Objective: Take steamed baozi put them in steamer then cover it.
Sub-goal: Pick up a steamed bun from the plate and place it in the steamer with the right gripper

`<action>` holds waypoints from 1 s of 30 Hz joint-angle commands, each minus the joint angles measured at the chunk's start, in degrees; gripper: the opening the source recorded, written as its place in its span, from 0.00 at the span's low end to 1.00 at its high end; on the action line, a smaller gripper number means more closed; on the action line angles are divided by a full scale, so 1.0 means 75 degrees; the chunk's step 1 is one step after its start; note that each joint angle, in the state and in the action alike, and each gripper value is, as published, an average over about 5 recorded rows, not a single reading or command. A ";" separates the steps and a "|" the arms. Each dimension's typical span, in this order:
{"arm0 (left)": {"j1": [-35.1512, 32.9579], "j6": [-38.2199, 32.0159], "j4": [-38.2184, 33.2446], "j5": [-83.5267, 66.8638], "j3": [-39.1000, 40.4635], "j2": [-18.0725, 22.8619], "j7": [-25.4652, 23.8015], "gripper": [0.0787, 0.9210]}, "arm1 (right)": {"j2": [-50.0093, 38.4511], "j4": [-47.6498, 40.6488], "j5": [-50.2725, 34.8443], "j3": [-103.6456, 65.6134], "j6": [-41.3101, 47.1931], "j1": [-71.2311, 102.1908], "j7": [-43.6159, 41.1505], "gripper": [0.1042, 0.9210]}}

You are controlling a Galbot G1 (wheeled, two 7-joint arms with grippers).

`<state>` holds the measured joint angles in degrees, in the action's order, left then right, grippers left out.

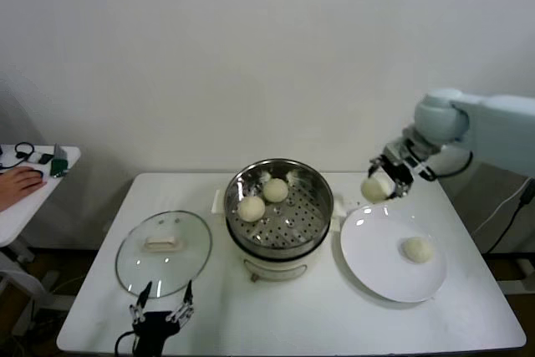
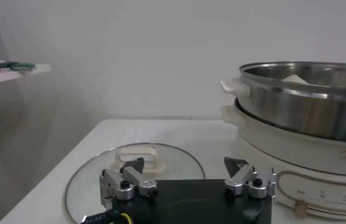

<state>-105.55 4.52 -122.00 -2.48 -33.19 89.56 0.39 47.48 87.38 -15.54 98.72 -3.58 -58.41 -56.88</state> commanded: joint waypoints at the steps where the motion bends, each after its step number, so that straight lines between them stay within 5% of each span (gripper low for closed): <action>1: -0.0026 -0.0047 0.0032 0.0022 0.0004 0.0017 0.0012 0.88 | 0.1775 0.1428 0.0580 -0.0530 -0.0954 -0.0632 0.0017 0.73; 18: -0.0134 -0.0139 0.0026 0.0026 -0.0117 -0.0036 0.0054 0.88 | 0.2985 0.1114 0.3093 -0.0636 -0.0964 0.1917 0.0913 0.73; 30: -0.0163 -0.0180 0.0059 0.0005 -0.0129 -0.0038 0.0070 0.88 | 0.3307 0.0332 0.3441 -0.0672 -0.1019 0.2464 0.0935 0.73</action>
<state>-106.72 3.29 -121.71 -2.35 -34.09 89.27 0.88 69.81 92.56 6.32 94.00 -10.62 -44.09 -50.60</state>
